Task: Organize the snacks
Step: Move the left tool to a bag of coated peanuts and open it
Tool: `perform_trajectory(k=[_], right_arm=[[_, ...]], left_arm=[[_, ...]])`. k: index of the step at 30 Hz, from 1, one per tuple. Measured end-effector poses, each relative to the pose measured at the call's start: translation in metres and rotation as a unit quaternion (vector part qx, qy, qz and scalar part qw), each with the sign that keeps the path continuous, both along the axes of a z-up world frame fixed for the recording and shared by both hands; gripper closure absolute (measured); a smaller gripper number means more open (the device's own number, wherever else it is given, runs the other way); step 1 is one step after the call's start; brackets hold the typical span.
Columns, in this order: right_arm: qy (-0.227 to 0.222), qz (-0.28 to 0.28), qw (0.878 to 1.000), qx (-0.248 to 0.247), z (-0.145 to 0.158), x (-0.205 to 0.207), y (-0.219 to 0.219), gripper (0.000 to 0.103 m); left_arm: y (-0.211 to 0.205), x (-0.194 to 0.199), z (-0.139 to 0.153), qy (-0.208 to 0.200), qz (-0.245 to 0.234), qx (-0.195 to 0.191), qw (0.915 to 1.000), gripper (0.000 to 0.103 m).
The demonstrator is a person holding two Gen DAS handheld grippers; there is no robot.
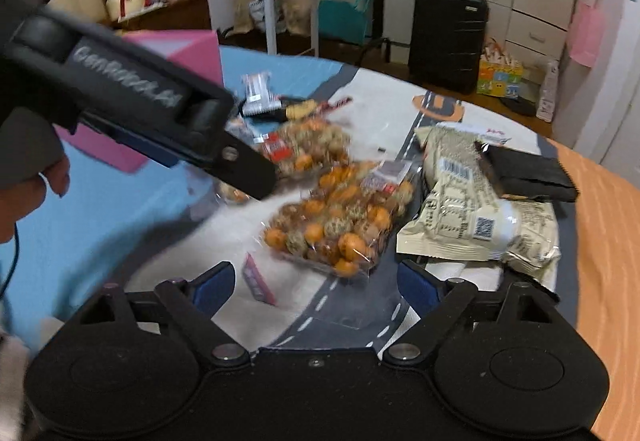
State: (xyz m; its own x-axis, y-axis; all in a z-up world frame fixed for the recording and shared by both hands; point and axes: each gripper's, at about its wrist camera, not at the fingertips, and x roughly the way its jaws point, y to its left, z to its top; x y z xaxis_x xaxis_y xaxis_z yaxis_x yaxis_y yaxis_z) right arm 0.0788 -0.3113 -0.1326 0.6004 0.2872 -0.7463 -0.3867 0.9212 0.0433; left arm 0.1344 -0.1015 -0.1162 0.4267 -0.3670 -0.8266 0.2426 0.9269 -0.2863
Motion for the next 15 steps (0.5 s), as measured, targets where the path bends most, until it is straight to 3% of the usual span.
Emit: perform_trajectory(k=[5, 7, 12, 15], right_arm=[[-0.022, 0.029, 0.999, -0.009, -0.017, 0.009, 0.001, 0.021], [-0.039, 0.044, 0.998, -0.013, -0.019, 0.008, 0.003, 0.021], [-0.049, 0.056, 0.996, -0.045, -0.032, 0.011, 0.009, 0.016], [-0.048, 0.055, 0.997, -0.019, -0.036, 0.012, 0.006, 0.007]], left_arm=[[-0.006, 0.014, -0.034, 0.014, -0.002, -0.030, 0.9994, 0.025], [-0.008, 0.020, -0.044, 0.011, 0.001, -0.045, 0.9989, 0.027], [-0.009, 0.037, -0.056, 0.031, 0.001, -0.098, 0.9947, 0.031], [-0.011, 0.039, -0.063, 0.040, 0.007, -0.113, 0.9928, 0.030]])
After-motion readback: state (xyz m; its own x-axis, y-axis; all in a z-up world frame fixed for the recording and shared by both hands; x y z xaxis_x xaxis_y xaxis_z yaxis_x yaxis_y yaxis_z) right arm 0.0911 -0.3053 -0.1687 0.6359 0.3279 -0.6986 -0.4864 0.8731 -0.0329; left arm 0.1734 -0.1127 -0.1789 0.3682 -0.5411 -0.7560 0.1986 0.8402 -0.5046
